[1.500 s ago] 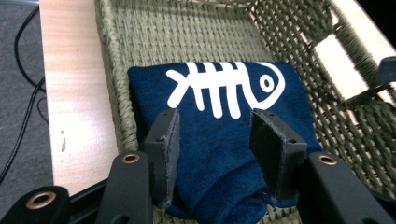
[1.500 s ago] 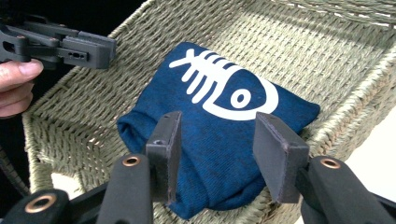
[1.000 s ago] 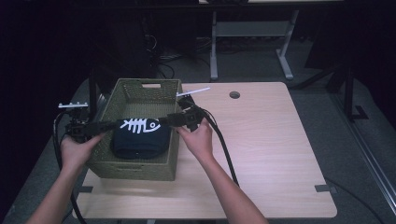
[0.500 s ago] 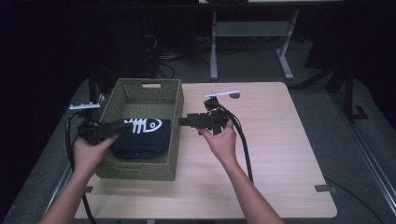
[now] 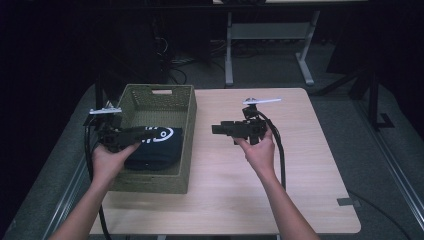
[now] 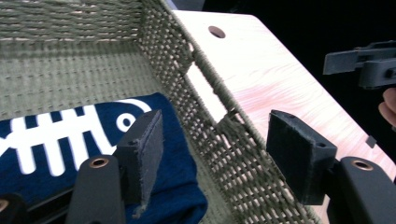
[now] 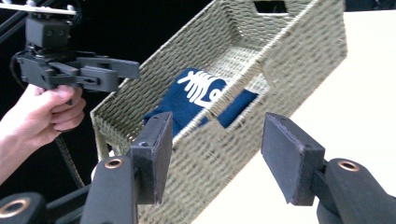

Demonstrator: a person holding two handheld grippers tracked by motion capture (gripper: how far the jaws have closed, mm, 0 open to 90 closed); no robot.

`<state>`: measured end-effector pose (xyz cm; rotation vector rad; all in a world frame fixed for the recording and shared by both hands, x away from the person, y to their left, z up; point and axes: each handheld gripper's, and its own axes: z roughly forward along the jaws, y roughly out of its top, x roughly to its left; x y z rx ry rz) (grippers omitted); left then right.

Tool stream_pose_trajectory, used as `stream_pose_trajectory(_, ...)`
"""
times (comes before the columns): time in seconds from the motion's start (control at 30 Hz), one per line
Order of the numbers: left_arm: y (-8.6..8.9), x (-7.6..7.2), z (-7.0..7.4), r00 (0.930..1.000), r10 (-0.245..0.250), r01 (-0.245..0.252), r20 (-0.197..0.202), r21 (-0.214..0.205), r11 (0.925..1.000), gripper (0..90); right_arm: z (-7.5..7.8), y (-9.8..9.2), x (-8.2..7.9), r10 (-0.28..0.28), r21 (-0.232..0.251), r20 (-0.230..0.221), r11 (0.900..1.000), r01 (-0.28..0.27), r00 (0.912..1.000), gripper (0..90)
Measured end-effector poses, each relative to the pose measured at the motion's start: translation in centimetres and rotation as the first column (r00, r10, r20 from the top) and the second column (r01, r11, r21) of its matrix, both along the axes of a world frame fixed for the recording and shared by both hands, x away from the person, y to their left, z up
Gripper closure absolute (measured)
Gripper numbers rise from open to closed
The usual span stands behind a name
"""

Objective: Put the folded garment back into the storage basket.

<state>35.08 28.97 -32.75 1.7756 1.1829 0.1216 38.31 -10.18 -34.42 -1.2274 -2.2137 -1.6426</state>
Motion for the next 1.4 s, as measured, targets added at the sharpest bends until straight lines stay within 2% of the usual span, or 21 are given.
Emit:
stream_pose_trajectory(0.33, -2.0, 0.0, 0.0, 0.9996, -0.027, 0.027, 0.004, -0.005, 0.9996, 32.6, -0.3, -2.4, -0.6, -0.014, 0.01, -0.009, 0.9998, 0.014, 0.9999, 40.3)
stream_pose_trajectory(0.47, -3.0, -0.1, 0.1, 0.9992, -0.039, 0.039, 0.005, -0.019, 0.9991, 31.2, -0.6, -3.5, -0.8, -0.024, 0.009, -0.007, 0.9997, 0.024, 0.9997, 39.9)
stream_pose_trajectory(0.63, -4.6, -0.2, 0.0, 0.998, -0.061, 0.062, 0.011, -0.015, 0.998, 30.6, -1.0, -5.4, -1.1, -0.046, 0.01, -0.014, 0.9989, 0.046, 0.9988, 39.6)
stream_pose_trajectory(0.93, -6.5, -0.3, -0.1, 0.9964, -0.081, 0.081, 0.027, 0.004, 0.9967, 30.2, -1.2, -7.9, -1.8, -0.078, 0.006, -0.017, 0.9969, 0.078, 0.9968, 39.3)
stream_pose_trajectory(1.1, -8.5, -0.5, -0.2, 0.994, -0.102, 0.102, 0.04, 0.01, 0.9948, 29.8, -1.6, -9.8, -2.4, -0.099, 0.002, -0.02, 0.9951, 0.099, 0.9949, 39.3)
stream_pose_trajectory(1.4, -11.3, -0.7, -0.3, 0.9881, -0.145, 0.145, 0.05, 0.015, 0.9893, 29.1, -2.0, -11.8, -3.0, -0.122, -0.008, -0.033, 0.9926, 0.122, 0.992, 39.1)
